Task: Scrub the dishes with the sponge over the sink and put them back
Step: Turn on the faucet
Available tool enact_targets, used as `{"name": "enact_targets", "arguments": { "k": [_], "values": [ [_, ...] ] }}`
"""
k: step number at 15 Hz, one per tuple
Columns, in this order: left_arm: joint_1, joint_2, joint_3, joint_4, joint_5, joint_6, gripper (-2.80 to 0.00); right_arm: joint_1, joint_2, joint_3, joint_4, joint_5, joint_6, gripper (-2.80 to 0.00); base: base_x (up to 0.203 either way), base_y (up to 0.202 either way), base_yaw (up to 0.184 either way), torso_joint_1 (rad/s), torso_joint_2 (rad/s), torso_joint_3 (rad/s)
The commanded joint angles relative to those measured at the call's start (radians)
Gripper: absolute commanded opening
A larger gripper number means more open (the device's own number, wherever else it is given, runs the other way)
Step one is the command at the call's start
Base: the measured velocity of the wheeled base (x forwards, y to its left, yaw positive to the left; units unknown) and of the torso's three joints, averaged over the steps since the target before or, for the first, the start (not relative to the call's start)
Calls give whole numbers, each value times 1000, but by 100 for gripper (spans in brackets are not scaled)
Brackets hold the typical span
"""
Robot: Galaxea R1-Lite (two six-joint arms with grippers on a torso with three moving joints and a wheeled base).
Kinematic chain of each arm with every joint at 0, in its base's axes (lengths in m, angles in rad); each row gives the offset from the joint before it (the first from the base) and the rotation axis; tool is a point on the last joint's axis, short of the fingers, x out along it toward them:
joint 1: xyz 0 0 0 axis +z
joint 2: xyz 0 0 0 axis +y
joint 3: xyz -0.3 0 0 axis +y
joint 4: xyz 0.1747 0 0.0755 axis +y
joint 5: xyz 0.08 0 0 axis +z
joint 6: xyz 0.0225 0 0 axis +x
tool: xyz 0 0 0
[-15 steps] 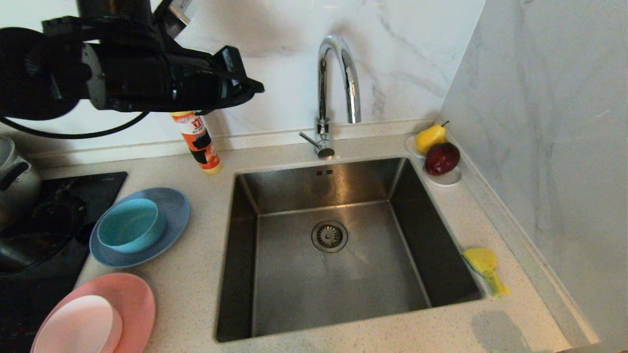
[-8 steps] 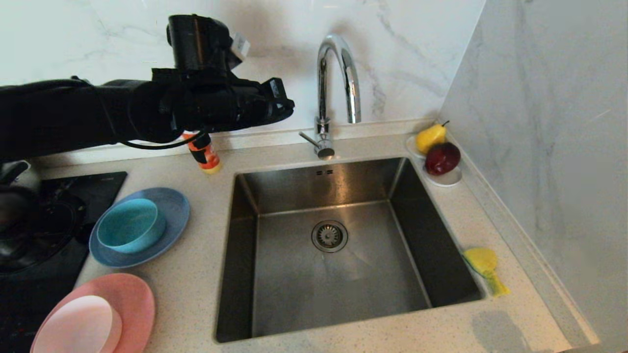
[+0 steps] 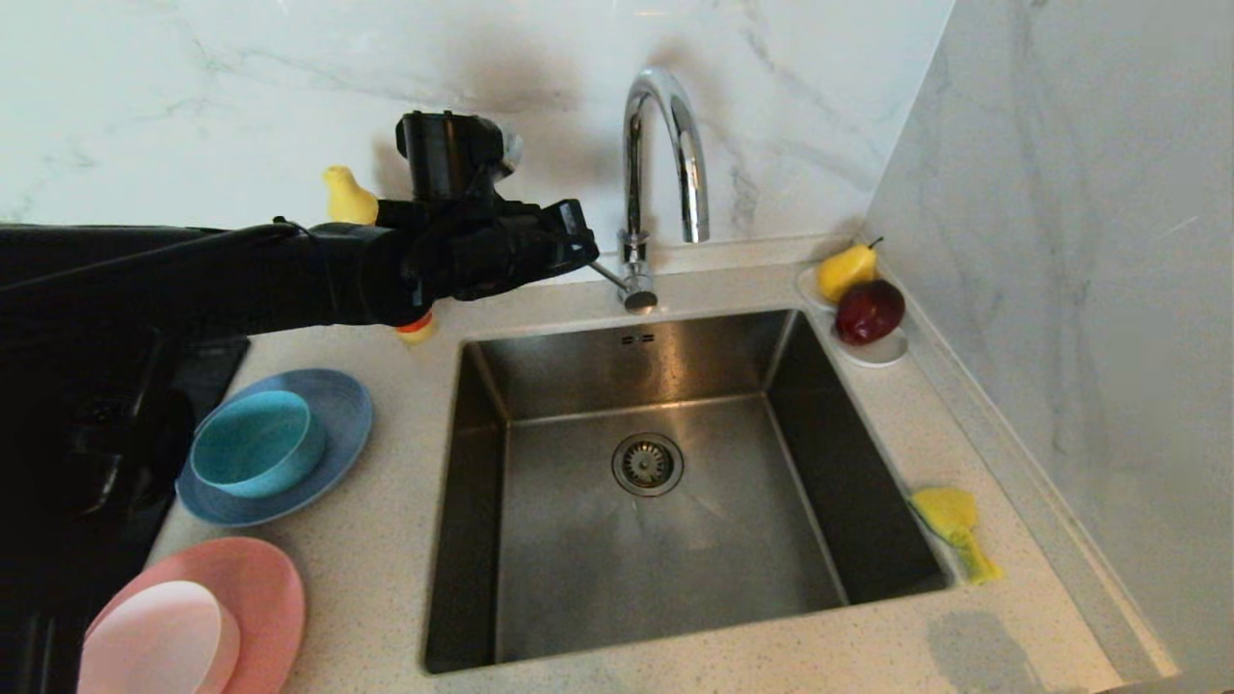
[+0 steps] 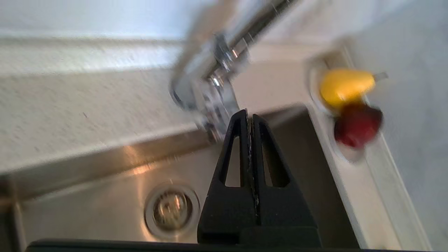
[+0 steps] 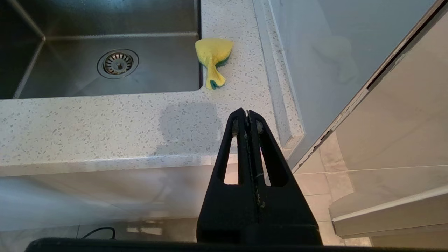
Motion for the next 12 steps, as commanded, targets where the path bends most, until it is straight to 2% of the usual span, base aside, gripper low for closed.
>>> {"name": "enact_targets", "arguments": {
  "k": [1, 12],
  "values": [
    [0, 31, 0, -19, 4, -2, -280, 0, 0, 0, -1, 1, 0, -280, 0, 0, 0, 0, 0, 0],
    [3, 88, 0, -68, 3, -4, -280, 0, 0, 0, 1, 1, 0, -280, 0, 0, 0, 0, 0, 0]
  ]
}}
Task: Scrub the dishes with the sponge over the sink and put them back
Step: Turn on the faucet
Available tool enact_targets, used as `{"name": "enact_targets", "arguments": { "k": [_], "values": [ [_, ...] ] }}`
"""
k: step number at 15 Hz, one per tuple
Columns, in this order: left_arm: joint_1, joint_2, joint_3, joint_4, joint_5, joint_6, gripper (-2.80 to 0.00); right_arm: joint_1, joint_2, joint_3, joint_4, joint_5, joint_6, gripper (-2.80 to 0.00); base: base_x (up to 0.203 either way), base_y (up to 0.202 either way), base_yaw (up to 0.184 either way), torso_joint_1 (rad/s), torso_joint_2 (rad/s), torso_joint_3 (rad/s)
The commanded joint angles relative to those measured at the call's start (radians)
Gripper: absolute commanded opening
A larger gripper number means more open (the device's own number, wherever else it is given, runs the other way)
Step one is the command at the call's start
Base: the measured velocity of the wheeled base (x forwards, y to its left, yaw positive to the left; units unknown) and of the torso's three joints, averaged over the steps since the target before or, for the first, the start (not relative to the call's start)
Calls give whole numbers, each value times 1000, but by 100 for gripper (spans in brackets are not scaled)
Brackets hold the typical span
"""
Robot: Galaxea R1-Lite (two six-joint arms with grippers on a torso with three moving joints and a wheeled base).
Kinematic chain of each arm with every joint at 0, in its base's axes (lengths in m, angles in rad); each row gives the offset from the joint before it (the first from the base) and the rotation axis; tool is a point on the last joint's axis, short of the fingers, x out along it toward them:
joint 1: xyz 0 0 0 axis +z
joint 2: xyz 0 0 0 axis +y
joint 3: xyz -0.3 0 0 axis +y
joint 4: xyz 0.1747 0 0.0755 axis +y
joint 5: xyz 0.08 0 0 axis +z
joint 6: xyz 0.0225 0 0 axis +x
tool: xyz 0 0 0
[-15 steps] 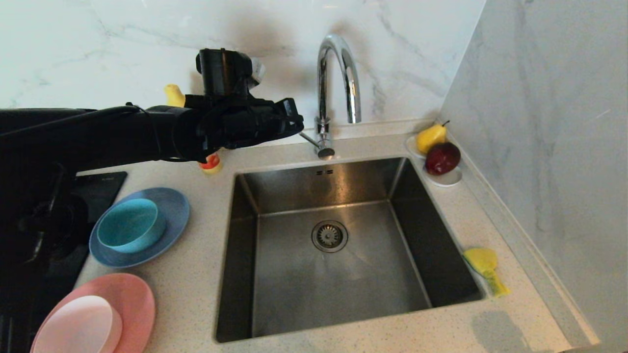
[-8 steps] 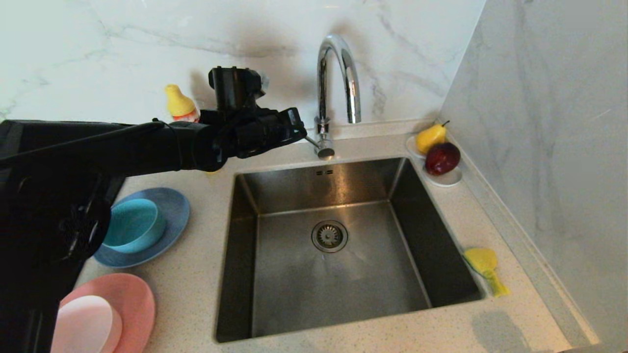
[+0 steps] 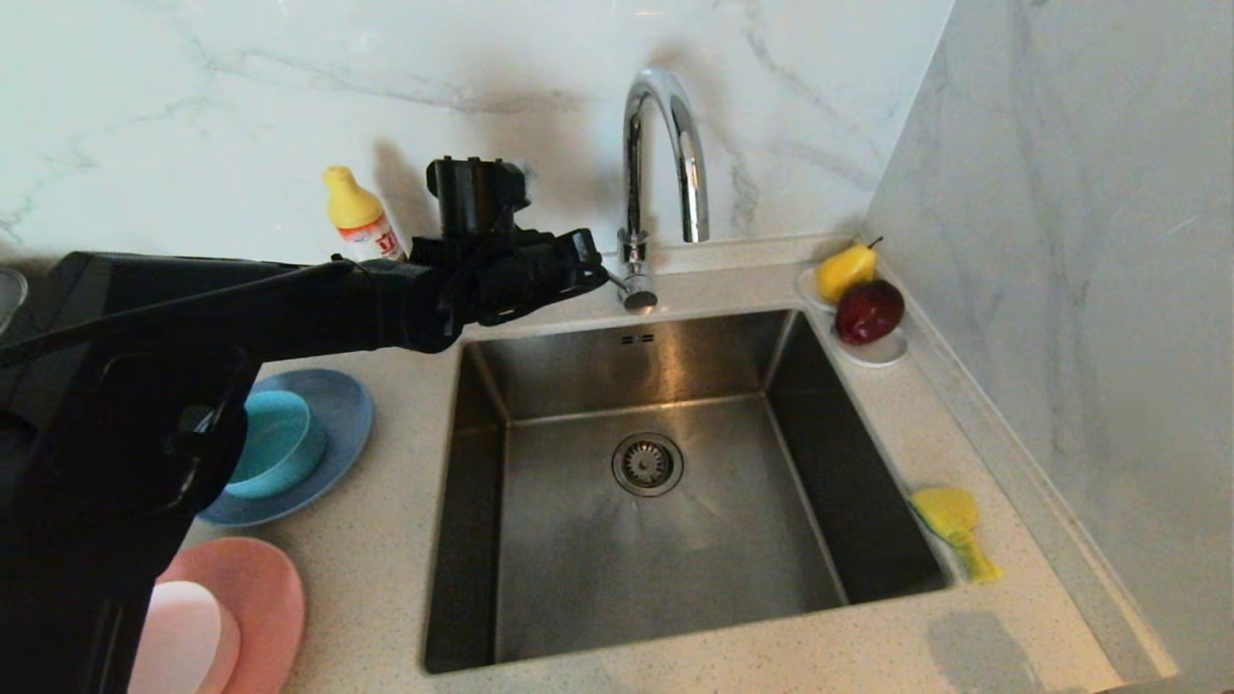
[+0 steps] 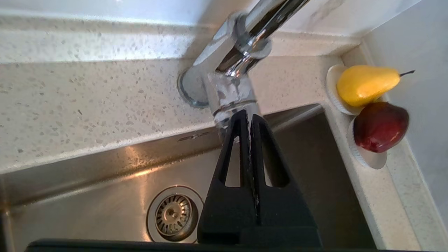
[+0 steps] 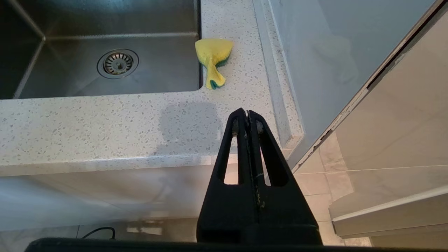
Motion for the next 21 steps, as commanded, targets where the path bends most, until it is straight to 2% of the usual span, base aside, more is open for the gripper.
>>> {"name": "enact_targets", "arguments": {
  "k": [1, 21],
  "values": [
    [1, 10, 0, -3, -3, -2, -280, 0, 0, 0, -1, 0, 0, -280, 0, 0, 0, 0, 0, 0],
    [29, 31, -2, -56, -17, -4, -280, 0, 0, 0, 0, 0, 0, -280, 0, 0, 0, 0, 0, 0]
  ]
}}
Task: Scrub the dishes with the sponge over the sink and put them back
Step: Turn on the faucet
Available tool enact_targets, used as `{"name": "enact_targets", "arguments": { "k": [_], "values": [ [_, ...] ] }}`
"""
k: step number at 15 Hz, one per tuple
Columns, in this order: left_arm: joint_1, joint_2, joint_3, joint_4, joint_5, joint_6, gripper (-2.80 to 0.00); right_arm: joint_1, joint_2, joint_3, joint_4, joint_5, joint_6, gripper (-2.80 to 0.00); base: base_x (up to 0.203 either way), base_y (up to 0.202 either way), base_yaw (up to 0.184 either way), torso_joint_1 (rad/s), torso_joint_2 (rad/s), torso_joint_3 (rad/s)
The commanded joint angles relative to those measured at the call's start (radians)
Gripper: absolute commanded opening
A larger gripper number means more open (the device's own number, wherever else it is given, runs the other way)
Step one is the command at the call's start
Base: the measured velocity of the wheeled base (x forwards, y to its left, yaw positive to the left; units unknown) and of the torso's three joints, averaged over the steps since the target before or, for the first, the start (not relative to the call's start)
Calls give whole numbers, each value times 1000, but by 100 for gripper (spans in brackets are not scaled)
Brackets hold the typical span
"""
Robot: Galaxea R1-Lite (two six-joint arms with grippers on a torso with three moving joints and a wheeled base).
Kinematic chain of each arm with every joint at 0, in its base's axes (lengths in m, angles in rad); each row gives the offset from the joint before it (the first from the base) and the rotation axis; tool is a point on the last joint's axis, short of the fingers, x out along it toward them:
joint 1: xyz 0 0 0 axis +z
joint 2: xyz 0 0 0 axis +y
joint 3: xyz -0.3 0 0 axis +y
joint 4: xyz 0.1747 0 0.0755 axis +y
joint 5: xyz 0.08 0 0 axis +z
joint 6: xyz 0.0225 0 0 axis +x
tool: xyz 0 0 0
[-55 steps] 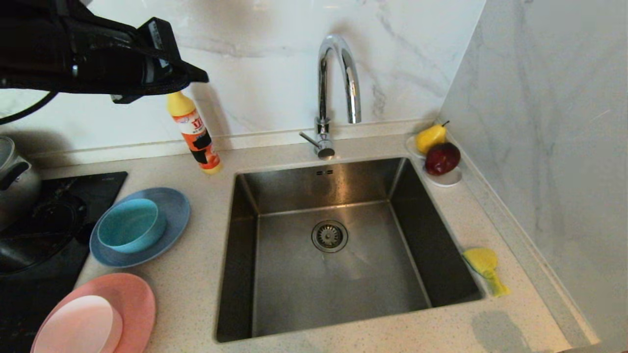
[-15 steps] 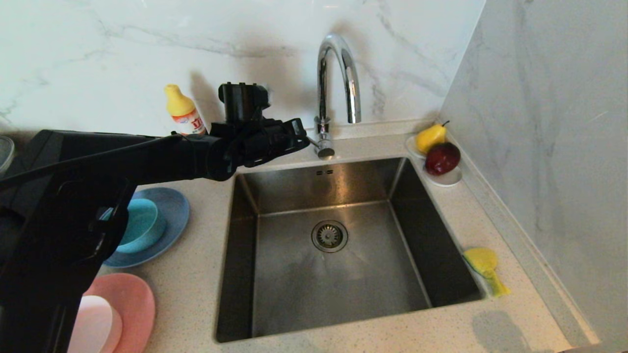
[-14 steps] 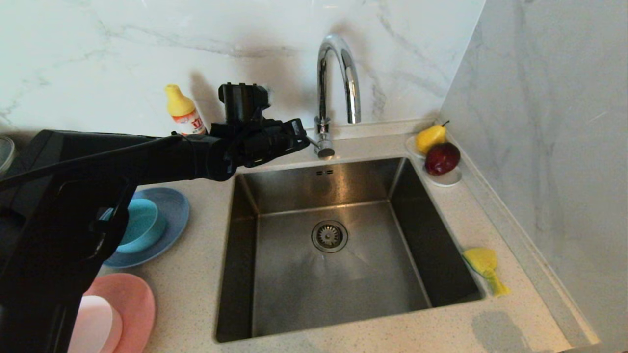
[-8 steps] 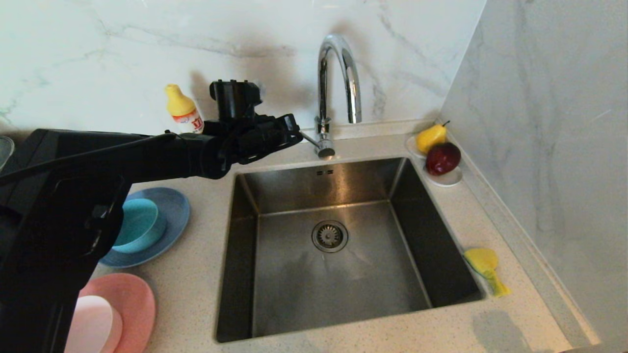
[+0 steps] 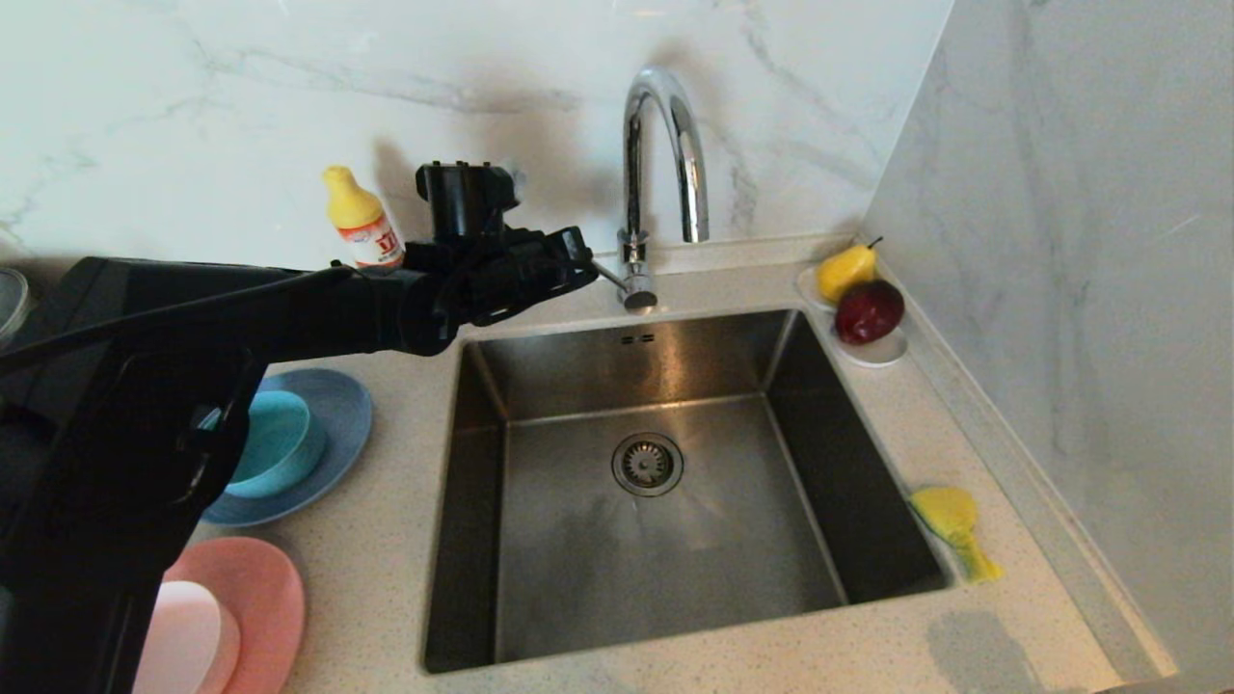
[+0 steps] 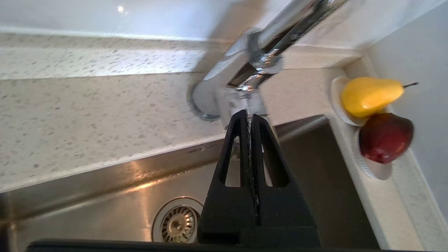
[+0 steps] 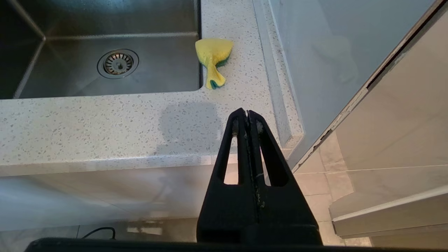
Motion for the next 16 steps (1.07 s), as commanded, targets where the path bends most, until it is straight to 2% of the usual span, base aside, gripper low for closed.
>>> {"name": "enact_targets", "arguments": {
  "k": [1, 12, 16],
  "values": [
    [0, 13, 0, -2, -1, -3, -280, 0, 0, 0, 0, 0, 0, -280, 0, 0, 0, 0, 0, 0],
    [-35, 13, 13, 7, 12, -16, -280, 0, 0, 0, 0, 0, 0, -280, 0, 0, 0, 0, 0, 0],
    [-46, -2, 36, 7, 40, -18, -280, 0, 0, 0, 0, 0, 0, -280, 0, 0, 0, 0, 0, 0]
  ]
}}
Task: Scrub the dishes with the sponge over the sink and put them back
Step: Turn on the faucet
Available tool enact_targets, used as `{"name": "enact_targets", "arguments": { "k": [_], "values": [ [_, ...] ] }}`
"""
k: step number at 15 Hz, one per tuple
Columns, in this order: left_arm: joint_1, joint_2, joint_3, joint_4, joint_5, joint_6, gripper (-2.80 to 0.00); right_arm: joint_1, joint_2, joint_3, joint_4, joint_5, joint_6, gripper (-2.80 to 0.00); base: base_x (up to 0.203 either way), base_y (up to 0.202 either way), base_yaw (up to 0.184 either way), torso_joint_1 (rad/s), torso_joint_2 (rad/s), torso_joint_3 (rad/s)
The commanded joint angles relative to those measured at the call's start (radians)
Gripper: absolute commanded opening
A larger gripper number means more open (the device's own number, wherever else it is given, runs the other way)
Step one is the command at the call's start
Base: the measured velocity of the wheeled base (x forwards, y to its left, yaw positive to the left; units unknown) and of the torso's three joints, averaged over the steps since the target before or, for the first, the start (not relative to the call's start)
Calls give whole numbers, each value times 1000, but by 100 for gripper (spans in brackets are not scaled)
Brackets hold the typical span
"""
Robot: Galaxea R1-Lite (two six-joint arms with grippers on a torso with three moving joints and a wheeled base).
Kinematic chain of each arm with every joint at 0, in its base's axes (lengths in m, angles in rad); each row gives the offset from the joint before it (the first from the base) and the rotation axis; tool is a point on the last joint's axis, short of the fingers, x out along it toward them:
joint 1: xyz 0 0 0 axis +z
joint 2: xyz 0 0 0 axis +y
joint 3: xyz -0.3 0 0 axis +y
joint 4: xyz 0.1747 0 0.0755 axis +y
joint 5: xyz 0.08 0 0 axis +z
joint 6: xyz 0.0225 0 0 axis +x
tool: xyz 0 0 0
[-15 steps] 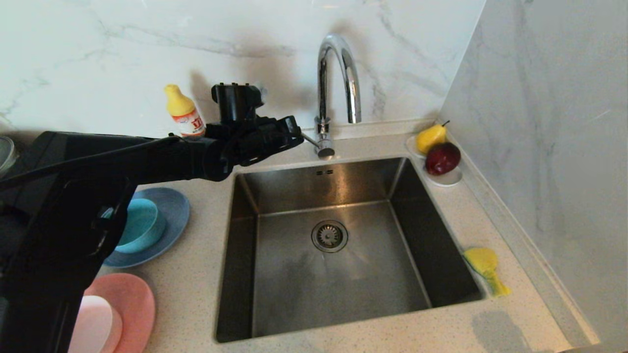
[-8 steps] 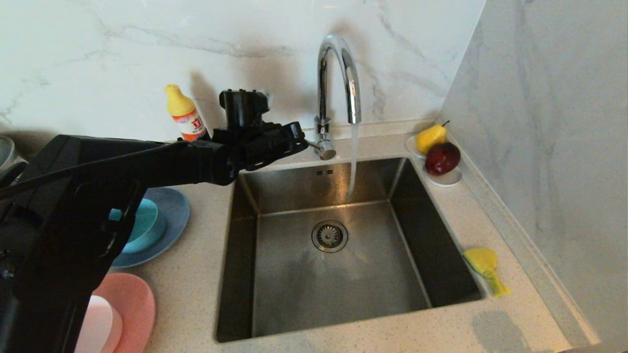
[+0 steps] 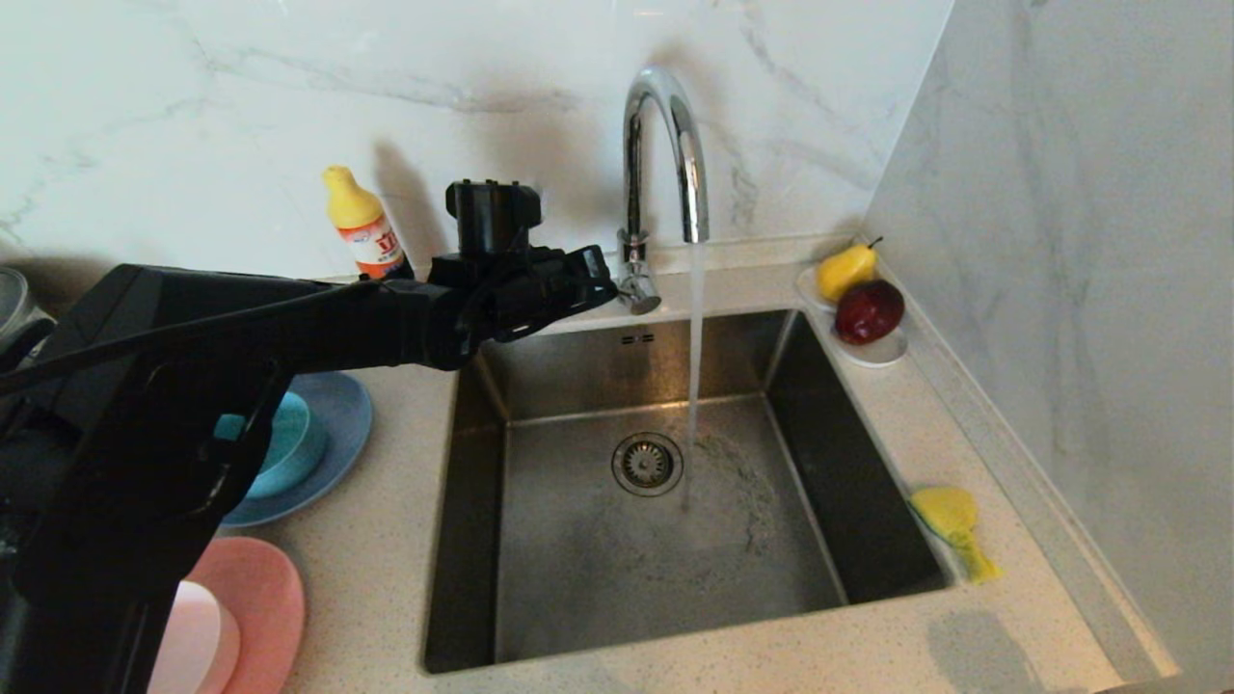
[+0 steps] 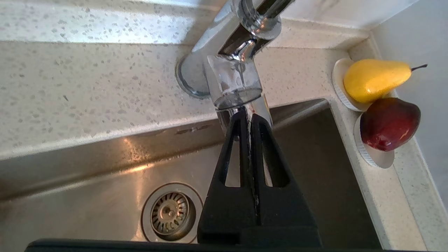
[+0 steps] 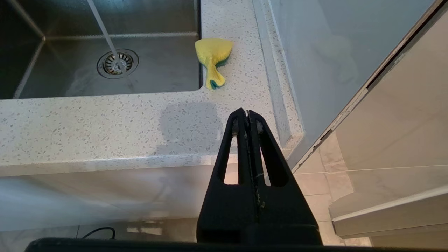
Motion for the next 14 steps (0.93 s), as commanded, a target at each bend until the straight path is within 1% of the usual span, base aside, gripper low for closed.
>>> {"name": "enact_targets", "arguments": {
  "k": [1, 3, 5, 8, 9, 12, 13, 14],
  "values": [
    [0, -14, 13, -2, 5, -2, -280, 0, 0, 0, 0, 0, 0, -280, 0, 0, 0, 0, 0, 0],
    [8, -25, 4, 0, 18, -2, -280, 0, 0, 0, -1, 0, 0, -280, 0, 0, 0, 0, 0, 0],
    [38, -53, -4, 6, 34, -2, -280, 0, 0, 0, -1, 0, 0, -280, 0, 0, 0, 0, 0, 0],
    [69, -150, 5, 37, 36, -2, -280, 0, 0, 0, -1, 0, 0, -280, 0, 0, 0, 0, 0, 0],
    [73, -207, 18, 50, 46, -2, -280, 0, 0, 0, 0, 0, 0, -280, 0, 0, 0, 0, 0, 0],
    [77, -413, 112, 76, 112, 8, -280, 0, 0, 0, 0, 0, 0, -280, 0, 0, 0, 0, 0, 0],
    [78, -487, 153, 80, 132, 18, -280, 0, 0, 0, -1, 0, 0, -280, 0, 0, 0, 0, 0, 0],
    [78, -570, 209, 83, 155, 40, -280, 0, 0, 0, 0, 0, 0, -280, 0, 0, 0, 0, 0, 0]
  ]
}}
